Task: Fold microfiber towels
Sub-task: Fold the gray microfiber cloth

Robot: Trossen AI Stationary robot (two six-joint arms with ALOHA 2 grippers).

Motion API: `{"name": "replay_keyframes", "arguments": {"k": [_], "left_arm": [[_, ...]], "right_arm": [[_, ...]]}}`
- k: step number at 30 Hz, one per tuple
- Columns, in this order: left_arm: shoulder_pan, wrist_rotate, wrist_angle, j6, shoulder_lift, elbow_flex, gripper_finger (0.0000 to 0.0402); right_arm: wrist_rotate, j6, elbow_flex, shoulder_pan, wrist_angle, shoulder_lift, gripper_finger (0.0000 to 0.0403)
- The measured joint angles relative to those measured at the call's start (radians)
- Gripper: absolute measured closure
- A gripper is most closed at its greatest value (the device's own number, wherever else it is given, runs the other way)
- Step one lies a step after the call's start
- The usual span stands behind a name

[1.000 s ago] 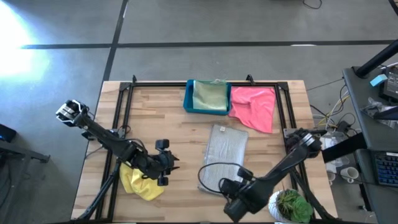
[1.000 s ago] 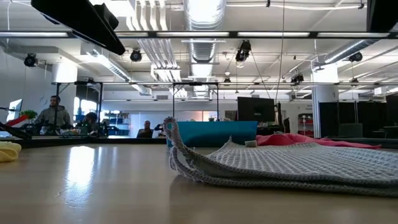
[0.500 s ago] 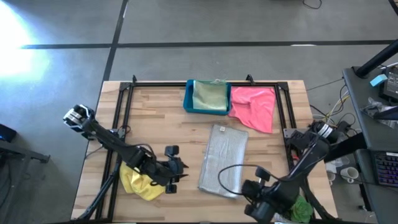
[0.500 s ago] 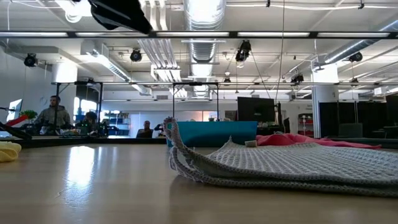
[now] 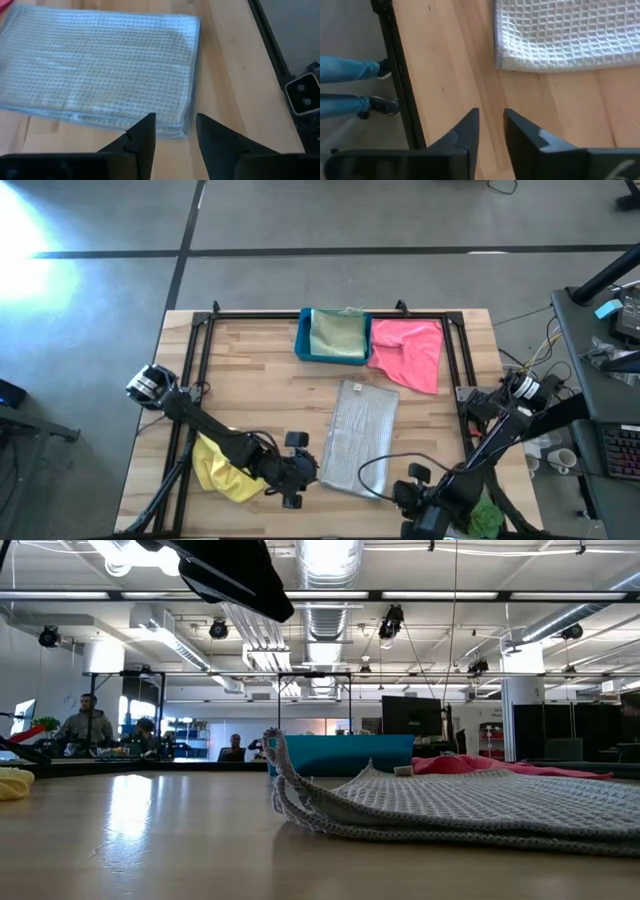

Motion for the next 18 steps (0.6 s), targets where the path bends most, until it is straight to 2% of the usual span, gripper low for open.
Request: {"name": "replay_keyframes", "arguments": {"k": [7, 13, 18], "left_arm": [[0.000, 0.001, 0.047, 0.015, 0.035, 0.004, 0.0276], [0.000, 0.054, 0.050, 0.134, 0.058, 0.003, 0.0276], [0.000, 0.057, 0.051, 0.262, 0.091, 0.003, 0.0276]], "right_arm": [[0.048, -0.171, -0.014, 0.000, 0.055, 0.000, 0.0260], [0.134, -0.324, 0.003, -0.001, 0.082, 0.011, 0.0221], [0.166, -0.387, 0.005, -0.013, 0.099, 0.052, 0.0202]]}}
